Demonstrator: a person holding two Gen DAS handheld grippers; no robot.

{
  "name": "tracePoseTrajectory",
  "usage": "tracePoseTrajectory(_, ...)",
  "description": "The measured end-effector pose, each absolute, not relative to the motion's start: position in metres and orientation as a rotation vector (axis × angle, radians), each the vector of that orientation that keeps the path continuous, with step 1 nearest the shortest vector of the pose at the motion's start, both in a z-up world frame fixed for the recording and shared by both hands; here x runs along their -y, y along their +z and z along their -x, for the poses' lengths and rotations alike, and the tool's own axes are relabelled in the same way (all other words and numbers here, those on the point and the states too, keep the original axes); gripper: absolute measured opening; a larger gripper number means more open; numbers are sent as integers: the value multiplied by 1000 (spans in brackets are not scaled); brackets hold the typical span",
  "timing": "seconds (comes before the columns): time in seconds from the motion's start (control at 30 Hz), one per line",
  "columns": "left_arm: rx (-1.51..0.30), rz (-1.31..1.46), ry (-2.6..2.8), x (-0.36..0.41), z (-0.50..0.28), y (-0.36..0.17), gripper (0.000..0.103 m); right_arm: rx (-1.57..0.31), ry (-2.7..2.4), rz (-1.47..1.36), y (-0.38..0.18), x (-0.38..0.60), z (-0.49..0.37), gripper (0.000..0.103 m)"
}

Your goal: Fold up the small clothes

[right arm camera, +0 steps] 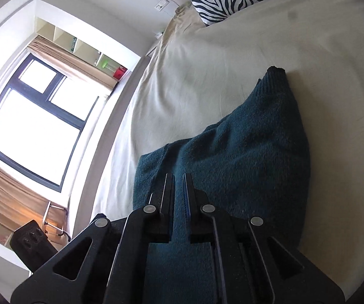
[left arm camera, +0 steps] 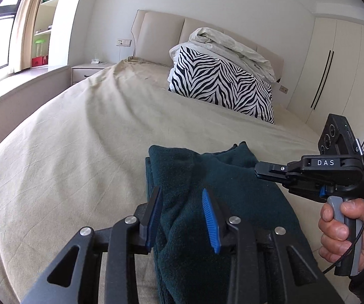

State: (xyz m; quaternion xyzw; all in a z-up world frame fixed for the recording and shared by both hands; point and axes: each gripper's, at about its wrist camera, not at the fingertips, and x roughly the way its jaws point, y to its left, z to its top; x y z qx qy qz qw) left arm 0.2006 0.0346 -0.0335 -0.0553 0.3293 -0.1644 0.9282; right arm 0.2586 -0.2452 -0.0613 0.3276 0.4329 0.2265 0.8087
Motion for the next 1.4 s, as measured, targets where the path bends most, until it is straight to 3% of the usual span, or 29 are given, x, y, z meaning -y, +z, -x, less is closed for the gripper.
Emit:
tracePoseTrajectory(0.1,-862,41,-312,-16,-218,-70,35,-986,472,-680,-94,240,-239,6)
tracePoseTrajectory(0.17,-866,66,-290,-22,-220,-83,41,-955,483,-664,-98,241,-236,0)
tracePoseTrajectory(0.27,-873,126,-305,-32,-219,-79,42,-989,444,-640,-77,235,-230,7)
tracePoseTrajectory(0.37,-857,140,-311,-36,-213,-71,42,-901,525,-605,-47,232,-202,8)
tracePoseTrajectory(0.4,-850,134,-313,-36,-211,-68,42,-899,541,-611,-46,233,-192,12)
tracePoseTrajectory(0.47,-868,118,-295,-36,-213,-71,42,-969,512,-609,-67,235,-179,34)
tracePoseTrajectory(0.5,-893,126,-295,-37,-217,-76,43,-1025,490,-600,-86,234,-176,58)
tracePoseTrajectory(0.67,-867,229,-315,-55,-217,-70,48,-980,495,-632,-83,244,-158,57)
tracePoseTrajectory(0.73,-826,258,-278,-68,-218,-62,72,-918,484,-670,-68,260,-159,57)
tracePoseTrajectory(0.8,-842,324,-273,-83,-225,-64,78,-903,441,-681,-61,279,-167,58)
tracePoseTrajectory(0.93,-954,518,-372,-101,-239,-84,78,-1016,368,-794,-84,315,-190,58)
tracePoseTrajectory(1.3,-1078,587,-511,-87,-250,-94,78,-1118,449,-953,-128,320,-216,58)
tracePoseTrajectory(1.4,-1094,646,-537,-85,-261,-101,85,-1142,453,-926,-131,306,-226,60)
